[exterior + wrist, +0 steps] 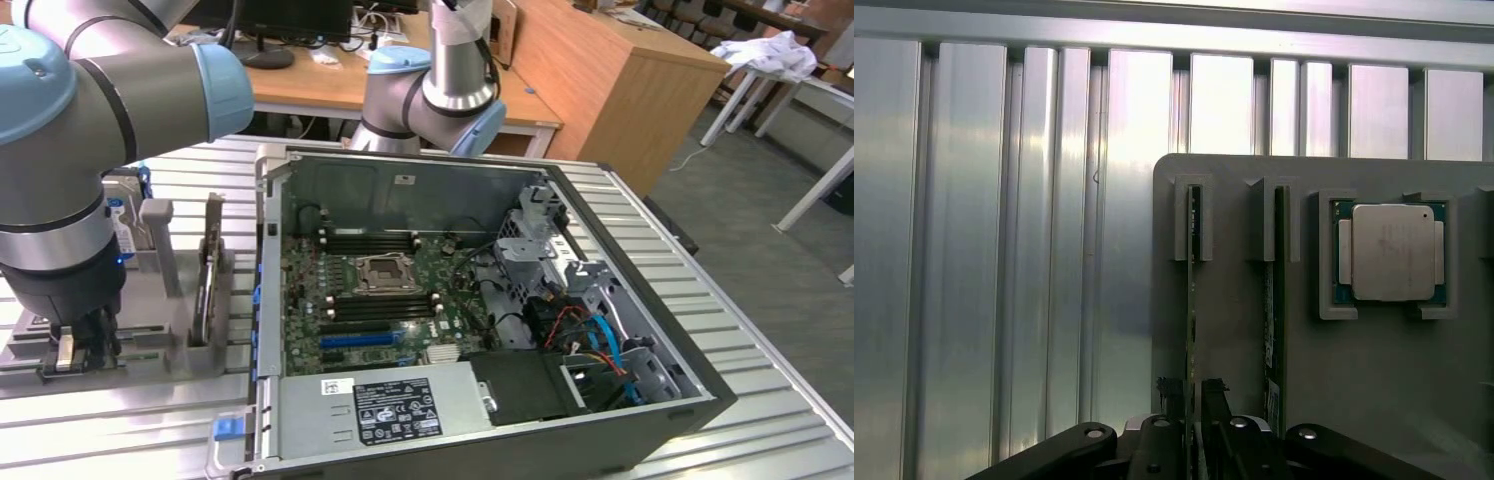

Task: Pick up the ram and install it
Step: 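Pick up the ram and move it above insertion slot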

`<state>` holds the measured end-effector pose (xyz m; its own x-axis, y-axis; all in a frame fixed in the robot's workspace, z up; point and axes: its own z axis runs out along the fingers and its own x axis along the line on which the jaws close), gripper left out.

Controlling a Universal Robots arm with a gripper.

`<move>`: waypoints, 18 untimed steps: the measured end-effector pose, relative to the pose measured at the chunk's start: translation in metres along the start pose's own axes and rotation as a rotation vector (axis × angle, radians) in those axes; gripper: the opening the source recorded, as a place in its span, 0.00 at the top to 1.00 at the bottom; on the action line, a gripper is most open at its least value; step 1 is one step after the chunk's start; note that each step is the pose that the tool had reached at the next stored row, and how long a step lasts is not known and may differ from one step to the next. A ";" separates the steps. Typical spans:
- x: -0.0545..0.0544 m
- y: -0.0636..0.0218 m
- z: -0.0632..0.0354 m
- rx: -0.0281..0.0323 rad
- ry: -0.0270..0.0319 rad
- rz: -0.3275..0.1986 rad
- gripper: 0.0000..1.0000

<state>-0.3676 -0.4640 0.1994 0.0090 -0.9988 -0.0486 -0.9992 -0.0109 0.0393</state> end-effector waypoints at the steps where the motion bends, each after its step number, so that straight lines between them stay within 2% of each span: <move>1: 0.000 0.0000 0.0000 0.0000 0.0000 0.000 0.78; 11: 0.000 0.0000 0.0000 0.0000 0.0000 0.000 0.78; 13: 0.000 0.0000 0.0000 0.0000 0.0000 0.000 0.80; 14: 0.000 0.0000 0.0000 0.0000 0.0000 0.000 0.86; 18: 0.000 0.0000 0.0000 0.0000 0.0000 0.000 0.88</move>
<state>-0.3676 -0.4640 0.1994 0.0089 -0.9988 -0.0486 -0.9992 -0.0108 0.0392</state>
